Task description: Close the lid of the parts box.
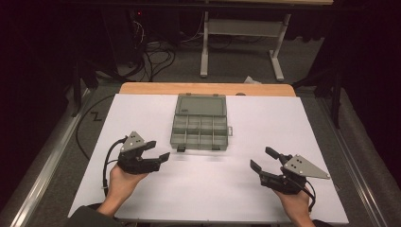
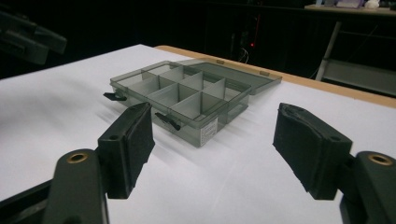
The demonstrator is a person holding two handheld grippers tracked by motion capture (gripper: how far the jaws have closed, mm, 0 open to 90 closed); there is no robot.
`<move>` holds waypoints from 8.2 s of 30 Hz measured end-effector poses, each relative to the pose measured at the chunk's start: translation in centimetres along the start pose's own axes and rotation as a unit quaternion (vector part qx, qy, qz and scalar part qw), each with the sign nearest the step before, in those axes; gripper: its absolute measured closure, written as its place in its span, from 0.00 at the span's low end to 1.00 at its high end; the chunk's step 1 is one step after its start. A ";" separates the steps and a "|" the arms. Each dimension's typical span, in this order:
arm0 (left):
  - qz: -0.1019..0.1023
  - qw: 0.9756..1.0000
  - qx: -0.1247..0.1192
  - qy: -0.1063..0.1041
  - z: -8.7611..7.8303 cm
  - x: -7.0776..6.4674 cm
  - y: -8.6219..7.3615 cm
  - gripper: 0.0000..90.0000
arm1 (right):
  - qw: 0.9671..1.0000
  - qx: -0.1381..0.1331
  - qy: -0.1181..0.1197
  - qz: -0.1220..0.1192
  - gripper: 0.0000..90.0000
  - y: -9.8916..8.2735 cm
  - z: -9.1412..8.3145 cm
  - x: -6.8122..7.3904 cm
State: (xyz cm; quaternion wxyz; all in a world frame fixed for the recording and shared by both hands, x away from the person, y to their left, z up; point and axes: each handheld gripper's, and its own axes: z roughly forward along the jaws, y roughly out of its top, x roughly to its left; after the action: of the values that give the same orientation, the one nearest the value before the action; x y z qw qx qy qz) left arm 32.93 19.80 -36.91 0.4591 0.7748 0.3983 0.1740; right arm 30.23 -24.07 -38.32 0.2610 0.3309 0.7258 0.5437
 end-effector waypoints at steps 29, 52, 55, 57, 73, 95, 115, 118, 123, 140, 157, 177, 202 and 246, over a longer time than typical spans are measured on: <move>-0.015 0.998 0.055 0.010 6.2 3.2 5.6 0.31 | 0.993 0.096 0.035 0.051 0.45 4.1 6.2 -1.6; -0.041 0.994 0.103 0.013 10.1 4.5 8.1 0.32 | 0.970 0.217 0.022 0.110 0.61 7.0 12.3 -3.6; -0.041 0.993 0.108 0.015 10.4 4.7 8.6 0.32 | 0.961 0.248 0.016 0.117 0.63 7.6 13.3 -3.8; -0.042 0.992 0.116 0.016 10.7 4.9 8.8 0.32 | 0.956 0.268 0.012 0.120 0.64 7.9 14.0 -3.8; -0.067 0.987 0.146 0.022 12.5 7.3 9.2 0.32 | 0.910 0.387 0.003 0.150 0.68 9.0 18.7 -3.9; -0.081 0.982 0.171 0.032 14.9 8.4 10.4 0.29 | 0.877 0.449 -0.022 0.172 0.69 8.3 21.7 -3.9; -0.113 0.975 0.188 0.029 15.8 10.2 10.8 0.30 | 0.865 0.472 -0.047 0.164 0.69 8.4 22.8 -3.7; -0.125 0.972 0.196 0.026 16.2 10.6 10.9 0.30 | 0.865 0.472 -0.046 0.164 0.69 8.4 22.8 -3.7; -0.139 0.969 0.204 0.018 17.1 10.9 10.9 0.29 | 0.865 0.472 -0.043 0.162 0.69 8.4 22.8 -3.8; -0.184 0.960 0.209 0.004 19.7 12.0 10.6 0.27 | 0.868 0.474 -0.038 0.144 0.69 8.4 22.8 -3.7; -0.220 0.950 0.219 -0.018 20.8 12.7 10.0 0.22 | 0.867 0.476 -0.038 0.143 0.69 8.4 22.8 -3.6; -0.236 0.946 0.220 -0.035 20.5 13.1 9.8 0.26 | 0.869 0.478 -0.031 0.129 0.69 8.4 22.8 -3.6; -0.189 0.963 0.191 -0.002 19.4 12.9 10.2 0.51 | 0.870 0.479 -0.027 0.117 0.70 8.4 22.8 -3.7; -0.134 0.980 0.148 0.001 16.3 12.4 11.0 0.73 | 0.876 0.468 -0.032 0.113 0.70 8.2 22.5 -3.5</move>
State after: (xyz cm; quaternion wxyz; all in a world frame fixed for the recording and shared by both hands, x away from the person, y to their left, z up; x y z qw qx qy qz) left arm 56.05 17.18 -37.21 0.3580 0.7738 0.5201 0.0511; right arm 50.74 -11.27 -36.49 0.0349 0.5113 0.8446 0.1552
